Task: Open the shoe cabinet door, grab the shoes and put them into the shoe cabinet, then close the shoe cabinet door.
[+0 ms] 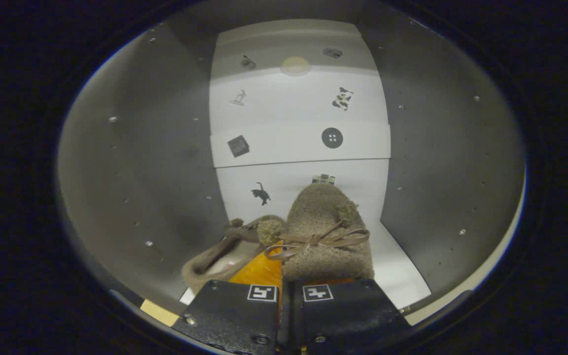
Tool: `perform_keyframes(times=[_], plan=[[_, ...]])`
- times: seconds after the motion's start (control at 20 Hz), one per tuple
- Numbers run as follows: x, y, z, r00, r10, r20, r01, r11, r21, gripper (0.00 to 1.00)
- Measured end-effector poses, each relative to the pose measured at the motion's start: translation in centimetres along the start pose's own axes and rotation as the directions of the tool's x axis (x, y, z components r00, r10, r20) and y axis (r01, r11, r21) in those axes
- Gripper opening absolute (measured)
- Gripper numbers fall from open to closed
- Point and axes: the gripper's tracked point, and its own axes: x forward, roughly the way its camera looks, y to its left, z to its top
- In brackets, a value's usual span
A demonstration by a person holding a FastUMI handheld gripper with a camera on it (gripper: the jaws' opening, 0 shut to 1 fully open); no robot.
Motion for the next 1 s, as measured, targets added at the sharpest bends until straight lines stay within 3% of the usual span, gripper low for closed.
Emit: perform_keyframes(times=[0.25,0.55,0.65,0.75,0.9,1.0], plan=[[4.8,-1.8,-0.7,0.996,-0.056,-0.076,0.056,0.998,-0.007,0.06],[5.9,-2.5,-2.2,0.977,-0.116,-0.179,0.113,0.993,-0.022,0.13],[5.6,-1.9,-2.2,0.977,-0.100,-0.190,0.101,0.995,-0.009,0.21],[5.1,-1.5,-2.1,0.978,-0.087,-0.191,0.089,0.996,0.002,0.41],[3.7,-1.0,-1.6,0.980,-0.072,-0.184,0.078,0.997,0.024,0.62],[2.4,-1.2,-1.4,0.982,-0.076,-0.172,0.080,0.997,0.017,0.67]])
